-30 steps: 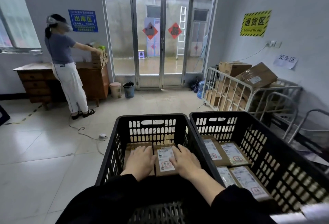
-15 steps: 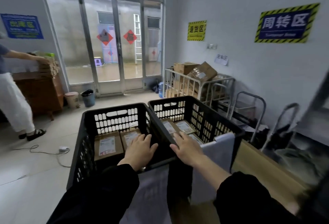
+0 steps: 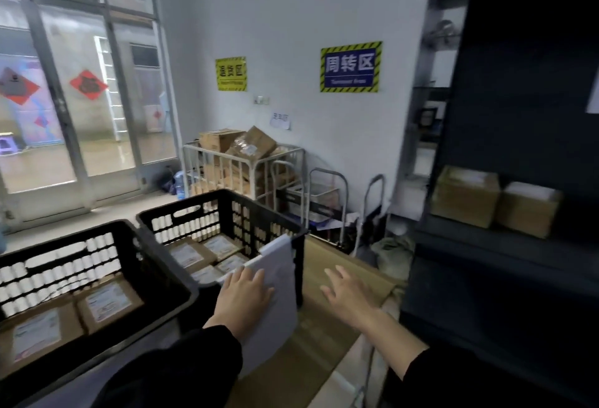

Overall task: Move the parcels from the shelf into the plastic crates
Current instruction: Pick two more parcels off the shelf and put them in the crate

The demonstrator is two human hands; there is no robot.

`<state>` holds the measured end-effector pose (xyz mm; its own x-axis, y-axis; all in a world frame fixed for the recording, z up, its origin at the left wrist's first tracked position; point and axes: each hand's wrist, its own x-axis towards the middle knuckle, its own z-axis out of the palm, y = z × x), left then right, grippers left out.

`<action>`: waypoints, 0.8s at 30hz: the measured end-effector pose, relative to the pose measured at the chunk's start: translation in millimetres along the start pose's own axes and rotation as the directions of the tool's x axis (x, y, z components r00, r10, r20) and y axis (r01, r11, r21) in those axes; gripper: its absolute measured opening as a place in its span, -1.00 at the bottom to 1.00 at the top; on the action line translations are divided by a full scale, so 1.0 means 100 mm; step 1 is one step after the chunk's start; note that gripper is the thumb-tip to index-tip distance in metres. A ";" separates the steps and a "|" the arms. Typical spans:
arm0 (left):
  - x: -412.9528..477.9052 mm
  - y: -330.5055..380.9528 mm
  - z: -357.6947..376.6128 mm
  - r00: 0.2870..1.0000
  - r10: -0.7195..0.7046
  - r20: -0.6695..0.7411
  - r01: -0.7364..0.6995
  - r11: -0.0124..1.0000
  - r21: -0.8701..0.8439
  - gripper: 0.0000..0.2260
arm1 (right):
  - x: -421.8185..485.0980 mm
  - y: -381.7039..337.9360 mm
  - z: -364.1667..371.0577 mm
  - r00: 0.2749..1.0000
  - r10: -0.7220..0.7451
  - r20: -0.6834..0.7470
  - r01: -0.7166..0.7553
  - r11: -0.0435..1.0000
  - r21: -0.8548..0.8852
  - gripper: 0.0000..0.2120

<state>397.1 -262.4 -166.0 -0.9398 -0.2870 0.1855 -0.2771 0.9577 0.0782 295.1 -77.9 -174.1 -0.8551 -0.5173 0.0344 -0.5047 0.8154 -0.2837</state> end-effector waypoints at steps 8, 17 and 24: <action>0.34 1.41 0.15 0.981 0.195 0.007 -0.195 0.980 -0.042 -0.57 | -0.53 1.26 -0.55 0.985 0.154 -0.074 -0.155 0.988 -0.012 -0.56; 0.66 2.88 0.13 0.954 0.295 -0.058 -0.300 0.948 -0.109 -0.56 | -0.82 2.53 -1.23 0.958 0.234 -0.163 -0.235 0.972 0.013 -0.52; 0.87 3.65 0.16 0.948 0.306 -0.086 -0.315 0.939 -0.136 -0.63 | -0.92 3.25 -1.54 0.956 0.233 -0.181 -0.241 0.970 -0.024 -0.51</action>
<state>211.0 62.7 -137.5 -0.9586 0.0186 0.2842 0.0630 0.9870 0.1481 192.0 274.7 -121.7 -0.9561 -0.2574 0.1398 -0.2863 0.9220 -0.2607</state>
